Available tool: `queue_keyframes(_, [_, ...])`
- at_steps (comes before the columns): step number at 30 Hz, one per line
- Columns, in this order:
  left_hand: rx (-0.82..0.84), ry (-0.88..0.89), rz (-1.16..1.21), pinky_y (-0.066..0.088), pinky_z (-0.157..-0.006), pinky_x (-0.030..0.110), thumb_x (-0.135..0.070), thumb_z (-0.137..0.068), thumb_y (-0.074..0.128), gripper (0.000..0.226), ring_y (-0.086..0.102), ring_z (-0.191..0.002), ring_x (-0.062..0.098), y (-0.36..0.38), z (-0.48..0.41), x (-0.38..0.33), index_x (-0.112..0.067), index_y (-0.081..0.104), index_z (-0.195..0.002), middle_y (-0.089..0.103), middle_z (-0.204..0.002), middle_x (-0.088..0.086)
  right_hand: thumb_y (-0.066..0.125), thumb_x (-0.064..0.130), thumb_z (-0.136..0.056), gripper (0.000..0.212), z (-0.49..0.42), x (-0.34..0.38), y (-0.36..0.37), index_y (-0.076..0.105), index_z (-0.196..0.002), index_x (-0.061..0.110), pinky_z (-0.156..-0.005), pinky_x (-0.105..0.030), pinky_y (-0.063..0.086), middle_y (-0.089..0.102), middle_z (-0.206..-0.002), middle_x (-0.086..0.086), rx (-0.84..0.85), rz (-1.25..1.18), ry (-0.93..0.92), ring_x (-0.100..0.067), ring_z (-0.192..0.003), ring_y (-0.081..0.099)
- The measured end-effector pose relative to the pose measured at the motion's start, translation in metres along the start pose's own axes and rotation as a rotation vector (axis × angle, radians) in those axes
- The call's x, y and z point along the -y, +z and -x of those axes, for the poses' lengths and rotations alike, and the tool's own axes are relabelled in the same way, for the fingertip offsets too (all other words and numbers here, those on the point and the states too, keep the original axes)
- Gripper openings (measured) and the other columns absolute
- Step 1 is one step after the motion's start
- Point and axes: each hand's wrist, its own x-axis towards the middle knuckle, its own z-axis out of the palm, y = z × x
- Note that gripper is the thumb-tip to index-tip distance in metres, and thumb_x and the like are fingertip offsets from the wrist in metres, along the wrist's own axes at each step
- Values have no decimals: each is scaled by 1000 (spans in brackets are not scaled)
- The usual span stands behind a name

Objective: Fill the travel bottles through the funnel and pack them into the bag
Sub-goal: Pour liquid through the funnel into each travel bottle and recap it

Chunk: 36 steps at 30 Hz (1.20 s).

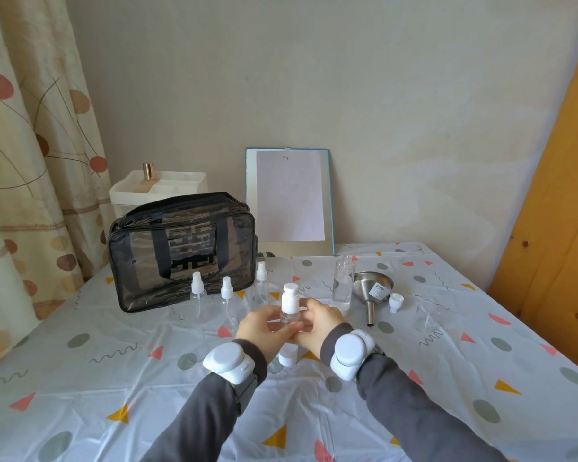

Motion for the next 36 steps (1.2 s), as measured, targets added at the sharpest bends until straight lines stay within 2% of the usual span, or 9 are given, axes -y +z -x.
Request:
queue_keyframes(4, [0,22,-48,48,-94,30,-27,-78,72,31,64,-97,10,-3,2,-1,-20,66,-107,70,-102,-2,76,30,-68,83,3,3,-16,29,-137,27,-97,-26,37,48,-127,13,154,161,-2,-13,-117,47])
queue_keyframes(8, [10,31,-49,49,-93,28,-27,-79,71,24,65,-93,8,-4,1,-1,-23,68,-103,71,-98,-3,75,23,-75,74,5,19,-37,34,-136,25,-94,-21,34,49,-125,9,140,-218,-35,-8,-121,45])
queue_keyframes(12, [26,24,-76,48,-94,30,-32,-79,71,24,64,-95,8,-5,0,0,-25,68,-101,71,-97,-5,70,32,-79,65,2,33,-37,38,-136,27,-101,-26,39,59,-119,1,40,-202,-103,-12,-112,55])
queue_keyframes(16, [43,25,-85,49,-94,32,-31,-80,70,26,64,-95,9,-3,0,0,-23,69,-104,71,-97,-5,62,10,-85,37,3,34,-28,58,-120,19,-99,-28,45,65,-114,-6,-29,-188,-186,-18,-105,62])
queue_keyframes(20, [33,26,-72,49,-93,30,-29,-79,70,24,65,-93,8,-4,-1,0,-22,70,-103,72,-96,-5,62,6,-84,34,2,31,-25,60,-116,18,-90,-19,47,66,-111,-6,-50,-217,-202,-14,-98,63])
queue_keyframes(26, [-6,1,-83,48,-86,20,-32,-77,72,23,65,-90,6,-2,-2,3,-20,69,-96,72,-96,-4,83,36,-62,29,-3,32,-20,62,-82,28,-78,-25,53,68,-80,5,-210,-97,-115,-12,-77,65])
queue_keyframes(29, [-4,-4,-135,47,-85,19,-34,-78,70,28,64,-94,8,-3,-3,3,-18,68,-101,70,-98,-4,77,52,-62,47,-4,29,-14,62,-96,22,-75,-20,43,56,-90,8,-254,77,-119,-10,-81,56])
queue_keyframes(33, [14,22,-100,49,-89,23,-32,-79,69,23,65,-95,7,-4,-2,3,-20,69,-99,71,-96,-6,69,47,-75,72,3,26,-12,36,-136,26,-97,-18,36,48,-121,13,-45,-289,-92,-5,-114,48])
queue_keyframes(36, [15,34,-81,48,-90,23,-33,-79,70,27,64,-92,3,-3,0,3,-25,69,-105,71,-94,-8,59,47,-83,55,9,24,-15,43,-133,29,-77,-4,42,60,-111,8,-66,-415,-34,-1,-99,57])
